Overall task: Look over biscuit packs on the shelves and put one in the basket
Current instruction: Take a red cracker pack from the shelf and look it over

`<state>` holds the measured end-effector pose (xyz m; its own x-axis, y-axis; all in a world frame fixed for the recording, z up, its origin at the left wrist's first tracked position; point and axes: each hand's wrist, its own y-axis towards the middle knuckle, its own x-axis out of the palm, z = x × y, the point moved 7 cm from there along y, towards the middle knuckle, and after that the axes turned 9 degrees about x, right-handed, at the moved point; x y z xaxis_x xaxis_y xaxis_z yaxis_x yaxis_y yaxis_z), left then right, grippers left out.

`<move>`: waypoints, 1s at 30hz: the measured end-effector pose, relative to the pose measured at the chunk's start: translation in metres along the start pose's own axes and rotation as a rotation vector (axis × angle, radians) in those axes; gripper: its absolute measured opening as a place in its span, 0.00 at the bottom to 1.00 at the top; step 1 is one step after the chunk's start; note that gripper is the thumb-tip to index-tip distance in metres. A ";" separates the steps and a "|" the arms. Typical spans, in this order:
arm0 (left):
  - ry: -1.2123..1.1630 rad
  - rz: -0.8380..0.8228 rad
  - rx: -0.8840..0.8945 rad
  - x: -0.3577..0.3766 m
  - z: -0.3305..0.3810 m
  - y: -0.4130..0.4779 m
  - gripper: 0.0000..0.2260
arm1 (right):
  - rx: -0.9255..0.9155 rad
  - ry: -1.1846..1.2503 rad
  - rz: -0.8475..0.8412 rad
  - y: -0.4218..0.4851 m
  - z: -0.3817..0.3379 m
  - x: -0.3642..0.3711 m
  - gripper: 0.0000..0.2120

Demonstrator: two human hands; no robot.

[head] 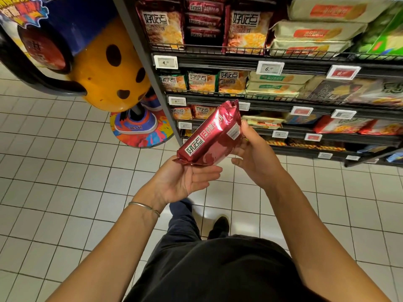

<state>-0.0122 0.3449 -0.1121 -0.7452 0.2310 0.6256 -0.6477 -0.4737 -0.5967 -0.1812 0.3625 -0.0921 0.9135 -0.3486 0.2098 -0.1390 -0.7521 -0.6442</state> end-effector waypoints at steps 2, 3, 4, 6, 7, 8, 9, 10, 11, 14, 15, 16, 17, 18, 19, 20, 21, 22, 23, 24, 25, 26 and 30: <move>0.003 0.004 -0.013 -0.001 -0.002 0.001 0.30 | 0.009 0.017 0.007 0.000 0.001 0.000 0.26; -0.009 0.004 -0.020 -0.002 -0.002 0.001 0.29 | 0.010 0.024 0.005 0.000 0.002 0.000 0.26; -0.026 0.005 -0.025 -0.003 -0.003 0.001 0.28 | 0.010 0.025 -0.001 0.000 0.002 0.000 0.26; -0.032 0.014 -0.023 -0.005 -0.004 -0.001 0.25 | -0.002 0.038 -0.017 -0.001 0.003 -0.001 0.22; -0.027 0.023 -0.013 -0.005 -0.002 -0.002 0.24 | -0.002 0.070 -0.023 -0.001 0.004 -0.002 0.20; -0.026 0.037 0.007 -0.006 0.001 -0.003 0.23 | 0.003 0.114 -0.024 -0.002 0.006 -0.003 0.19; -0.028 0.058 0.039 -0.008 0.005 -0.004 0.21 | 0.008 0.161 -0.032 -0.002 0.008 -0.004 0.19; -0.020 0.087 0.086 -0.010 0.011 -0.004 0.20 | 0.012 0.212 -0.050 -0.003 0.008 -0.004 0.20; 0.008 0.124 0.140 -0.013 0.018 -0.005 0.19 | 0.011 0.262 -0.081 -0.004 0.009 -0.003 0.21; 0.145 0.192 0.252 -0.016 0.034 -0.010 0.17 | 0.040 0.350 -0.144 -0.006 0.010 0.000 0.22; 0.169 0.194 0.264 -0.015 0.037 -0.011 0.17 | 0.059 0.352 -0.148 -0.006 0.011 0.001 0.24; 0.181 0.195 0.267 -0.014 0.038 -0.013 0.18 | 0.075 0.340 -0.133 -0.006 0.013 0.001 0.27; 0.183 0.196 0.266 -0.013 0.039 -0.014 0.21 | 0.085 0.324 -0.142 -0.006 0.015 0.001 0.27; 0.179 0.192 0.266 -0.011 0.040 -0.015 0.24 | 0.102 0.314 -0.153 -0.007 0.016 0.003 0.25; 0.171 0.180 0.264 -0.009 0.040 -0.016 0.28 | 0.116 0.294 -0.155 -0.007 0.018 0.003 0.19; 0.156 0.164 0.260 -0.006 0.041 -0.016 0.30 | 0.120 0.260 -0.159 -0.006 0.022 0.002 0.12; 0.134 0.147 0.251 -0.003 0.041 -0.017 0.30 | 0.114 0.219 -0.130 -0.002 0.026 -0.003 0.09; 0.106 0.129 0.238 -0.001 0.040 -0.017 0.30 | 0.116 0.144 -0.065 -0.002 0.029 -0.008 0.10; 0.073 0.113 0.223 0.001 0.039 -0.017 0.28 | 0.138 0.119 -0.038 0.000 0.034 -0.012 0.10; 0.037 0.105 0.208 0.002 0.038 -0.017 0.26 | 0.171 0.130 -0.027 0.001 0.038 -0.012 0.11; 0.005 0.106 0.195 0.003 0.038 -0.017 0.25 | 0.217 0.164 -0.042 0.001 0.042 -0.009 0.14; -0.014 0.113 0.186 0.003 0.037 -0.017 0.25 | 0.262 0.170 -0.050 0.001 0.046 -0.007 0.18; 0.075 0.175 0.194 0.004 0.040 -0.014 0.27 | 0.346 0.143 -0.120 0.001 0.057 0.000 0.23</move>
<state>0.0005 0.3184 -0.0812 -0.8574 0.1897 0.4784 -0.4708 -0.6645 -0.5804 -0.1595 0.3936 -0.1343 0.8496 -0.3626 0.3829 0.1245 -0.5678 -0.8137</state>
